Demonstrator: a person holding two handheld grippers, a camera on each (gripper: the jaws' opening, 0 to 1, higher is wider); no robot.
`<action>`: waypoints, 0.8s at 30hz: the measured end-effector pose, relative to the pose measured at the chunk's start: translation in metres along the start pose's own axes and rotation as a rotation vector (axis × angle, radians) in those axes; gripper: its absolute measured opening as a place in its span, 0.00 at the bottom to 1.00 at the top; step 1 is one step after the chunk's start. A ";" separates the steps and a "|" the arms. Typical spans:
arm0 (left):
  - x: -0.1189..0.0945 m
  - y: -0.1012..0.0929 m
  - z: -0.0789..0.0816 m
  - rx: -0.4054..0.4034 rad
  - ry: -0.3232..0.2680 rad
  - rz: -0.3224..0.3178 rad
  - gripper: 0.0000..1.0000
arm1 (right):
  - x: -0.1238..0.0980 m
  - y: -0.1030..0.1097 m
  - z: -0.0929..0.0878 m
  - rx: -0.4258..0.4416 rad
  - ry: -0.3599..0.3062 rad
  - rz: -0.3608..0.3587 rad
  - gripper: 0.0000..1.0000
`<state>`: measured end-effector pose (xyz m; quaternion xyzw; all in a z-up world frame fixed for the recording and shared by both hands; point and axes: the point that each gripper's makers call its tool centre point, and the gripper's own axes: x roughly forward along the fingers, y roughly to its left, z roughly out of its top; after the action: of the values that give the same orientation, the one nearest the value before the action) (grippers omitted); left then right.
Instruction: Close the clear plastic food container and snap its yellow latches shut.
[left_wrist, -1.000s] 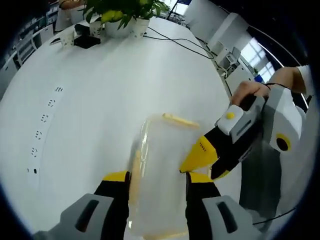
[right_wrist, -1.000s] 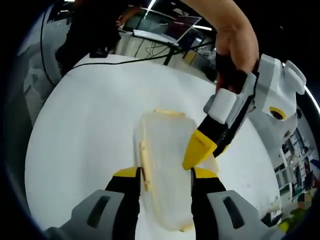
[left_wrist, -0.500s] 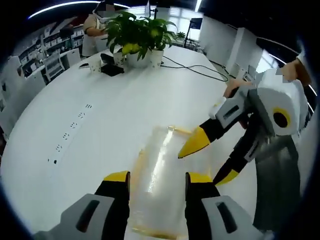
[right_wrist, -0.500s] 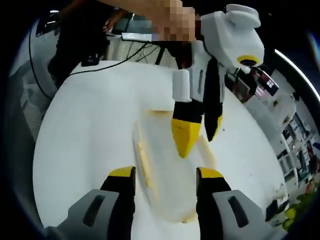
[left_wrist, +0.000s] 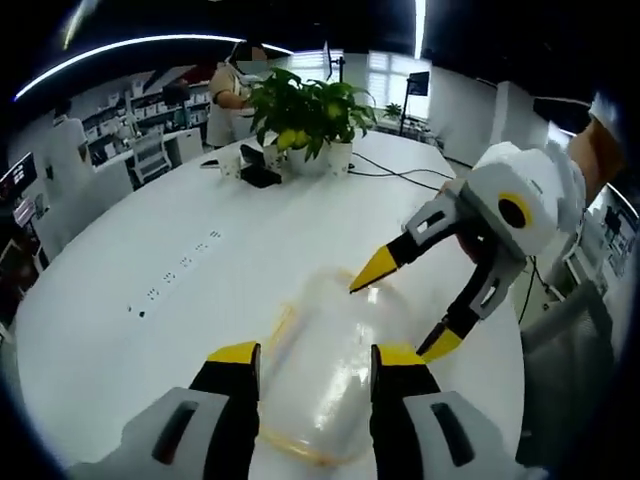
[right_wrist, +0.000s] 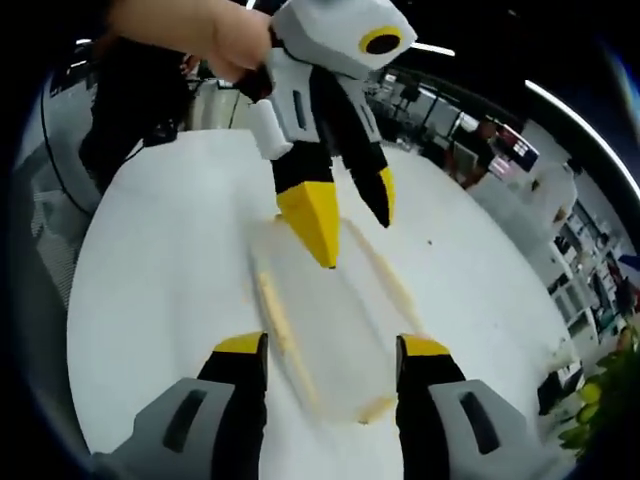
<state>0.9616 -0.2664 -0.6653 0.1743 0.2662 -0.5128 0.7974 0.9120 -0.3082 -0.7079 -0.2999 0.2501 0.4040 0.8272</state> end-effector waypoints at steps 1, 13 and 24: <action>-0.003 0.000 0.000 -0.004 -0.019 0.011 0.38 | -0.001 -0.001 -0.002 0.010 0.002 -0.006 0.49; -0.017 -0.013 -0.028 -0.026 -0.087 0.088 0.41 | -0.008 -0.008 -0.022 0.130 0.022 -0.058 0.52; -0.033 -0.013 -0.043 -0.044 -0.167 0.192 0.43 | -0.008 -0.014 -0.026 0.205 -0.026 -0.099 0.53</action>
<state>0.9287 -0.2243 -0.6795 0.1382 0.1922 -0.4407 0.8659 0.9141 -0.3378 -0.7168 -0.2207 0.2644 0.3387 0.8756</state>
